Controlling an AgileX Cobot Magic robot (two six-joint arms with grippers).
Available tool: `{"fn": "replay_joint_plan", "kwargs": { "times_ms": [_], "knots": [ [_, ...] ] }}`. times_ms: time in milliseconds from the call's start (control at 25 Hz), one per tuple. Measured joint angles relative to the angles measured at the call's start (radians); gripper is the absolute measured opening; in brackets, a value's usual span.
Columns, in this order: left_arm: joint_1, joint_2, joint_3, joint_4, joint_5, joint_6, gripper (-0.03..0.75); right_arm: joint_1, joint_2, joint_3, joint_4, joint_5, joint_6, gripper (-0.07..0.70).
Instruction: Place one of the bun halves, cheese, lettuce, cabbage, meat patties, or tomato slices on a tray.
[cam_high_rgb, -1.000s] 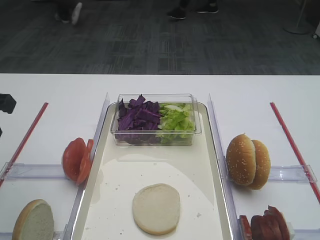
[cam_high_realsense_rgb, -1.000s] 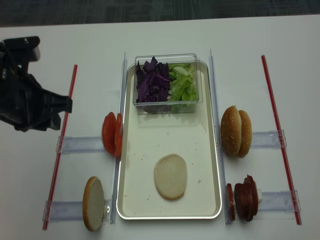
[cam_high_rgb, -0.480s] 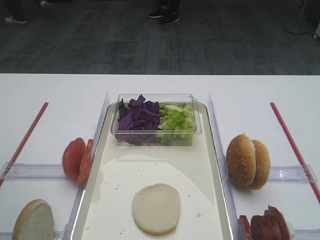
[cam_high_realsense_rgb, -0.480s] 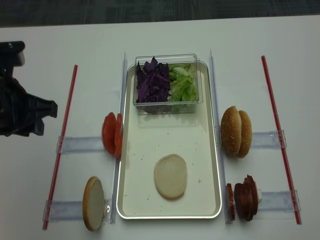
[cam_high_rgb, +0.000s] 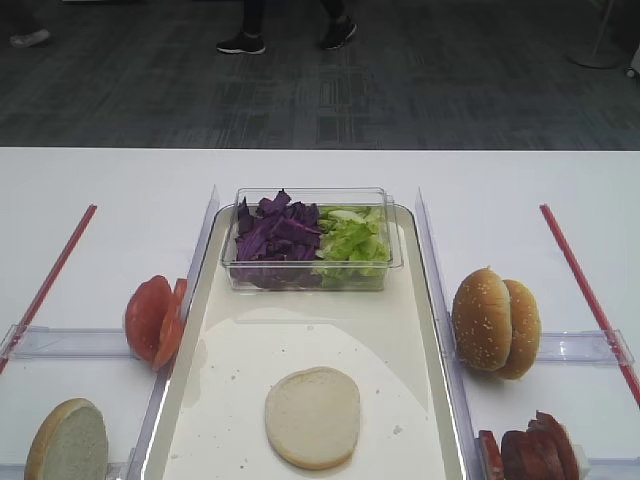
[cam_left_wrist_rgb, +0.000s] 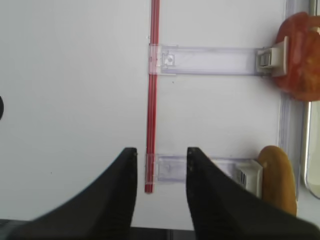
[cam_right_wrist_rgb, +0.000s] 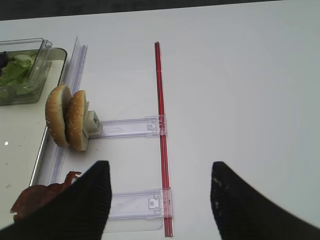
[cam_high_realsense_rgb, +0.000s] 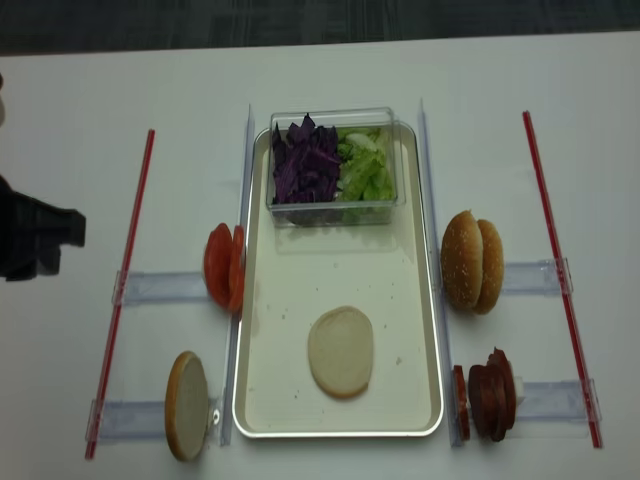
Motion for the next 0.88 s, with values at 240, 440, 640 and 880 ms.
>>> {"fn": "replay_joint_plan", "kwargs": {
  "times_ms": [240,440,640,880],
  "knots": [
    [0.0,-0.154,0.073,0.002,0.049,0.0,0.235,0.0,0.0,0.0,0.0,0.0,0.0,0.463],
    [0.0,-0.374,0.177,0.004,0.082,0.0,0.235,0.0,0.0,0.0,0.0,0.0,0.0,0.463],
    [0.0,-0.488,0.229,0.004,0.113,0.0,0.235,0.0,0.0,0.0,0.0,0.0,0.0,0.463],
    [0.0,-0.593,0.254,0.004,0.115,0.0,0.234,0.0,0.0,0.0,0.0,0.0,0.0,0.463]
  ]
}}
